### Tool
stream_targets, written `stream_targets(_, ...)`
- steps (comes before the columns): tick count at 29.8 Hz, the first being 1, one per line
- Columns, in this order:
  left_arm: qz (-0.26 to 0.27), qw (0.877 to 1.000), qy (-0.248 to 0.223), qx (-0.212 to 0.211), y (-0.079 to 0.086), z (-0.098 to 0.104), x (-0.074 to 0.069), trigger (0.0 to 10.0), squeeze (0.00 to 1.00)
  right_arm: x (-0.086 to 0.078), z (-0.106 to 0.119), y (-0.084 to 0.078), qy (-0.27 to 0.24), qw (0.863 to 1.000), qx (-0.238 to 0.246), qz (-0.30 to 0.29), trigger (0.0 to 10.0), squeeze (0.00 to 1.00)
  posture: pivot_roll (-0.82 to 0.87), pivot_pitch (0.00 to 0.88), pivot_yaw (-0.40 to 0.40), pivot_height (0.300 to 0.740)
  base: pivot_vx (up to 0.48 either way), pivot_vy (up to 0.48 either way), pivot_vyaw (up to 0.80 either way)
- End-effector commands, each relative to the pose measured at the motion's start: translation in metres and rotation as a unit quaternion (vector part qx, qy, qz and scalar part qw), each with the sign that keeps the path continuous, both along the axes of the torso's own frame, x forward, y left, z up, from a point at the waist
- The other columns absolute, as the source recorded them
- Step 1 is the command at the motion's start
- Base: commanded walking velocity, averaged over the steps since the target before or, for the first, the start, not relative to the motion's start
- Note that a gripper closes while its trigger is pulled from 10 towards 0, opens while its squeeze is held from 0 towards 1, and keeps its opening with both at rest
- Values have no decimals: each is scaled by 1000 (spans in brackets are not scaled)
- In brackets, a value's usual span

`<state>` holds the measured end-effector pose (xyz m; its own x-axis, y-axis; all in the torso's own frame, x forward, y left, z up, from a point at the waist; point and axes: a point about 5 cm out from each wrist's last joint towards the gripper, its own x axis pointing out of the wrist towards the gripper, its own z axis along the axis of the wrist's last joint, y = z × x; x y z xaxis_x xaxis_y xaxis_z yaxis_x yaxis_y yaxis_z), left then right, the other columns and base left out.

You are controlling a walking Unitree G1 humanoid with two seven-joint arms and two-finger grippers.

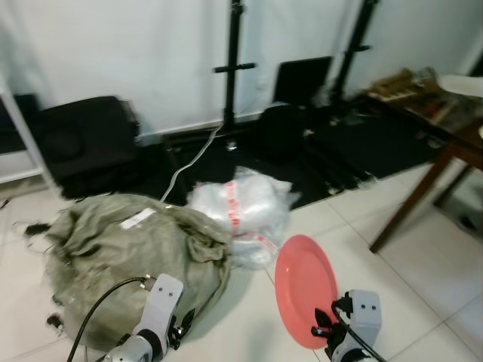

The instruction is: Setting the table

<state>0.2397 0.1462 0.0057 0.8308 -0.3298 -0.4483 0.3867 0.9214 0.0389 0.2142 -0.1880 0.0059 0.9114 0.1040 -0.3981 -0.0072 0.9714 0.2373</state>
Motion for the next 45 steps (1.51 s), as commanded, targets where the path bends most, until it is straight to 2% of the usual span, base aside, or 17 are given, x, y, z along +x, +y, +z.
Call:
stream_targets(1,-4,1000,7,10,3,-5,-4,10000,0,1,1,0,-4,1000,-1,-3,10000,0,-81,0,53,740,0,0,-800)
stream_targets(13,15,1000,-4,-13,6,2,4,10000,0,5,5,-2,-15,1000,0,-10,10000,0,-84,0,54,740,0,0,-800)
stream_targets(19,33,999,-19,-36,6,12,15,10000,0,18,20,0,-44,999,10,-14,10000,0,-85,0,54,740,0,0,-800)
stream_targets(26,31,997,-49,-43,1,27,24,10000,0,28,37,7,-76,997,23,-11,10000,0,-86,0,53,740,0,0,-800)
stream_targets(31,28,995,-79,-53,-6,45,35,10000,0,37,55,11,-106,994,35,-12,10000,0,-89,0,51,740,0,0,-800)
stream_targets(34,20,992,-104,-70,-15,64,46,10000,0,46,74,15,-136,989,47,-12,10000,0,-92,0,51,740,0,0,-800)
stream_targets(35,20,992,-104,-70,-15,64,46,10000,0,46,74,15,-136,989,47,-12,10000,0,-92,0,51,740,0,0,-800)
stream_targets(36,16,990,-117,-78,-20,75,51,10000,0,50,84,18,-150,987,54,-11,10000,0,-94,0,51,740,0,0,-800)
stream_targets(45,7,981,-165,-103,-29,106,62,10000,0,55,99,25,-167,983,71,-8,10000,0,-94,0,50,740,0,0,-800)
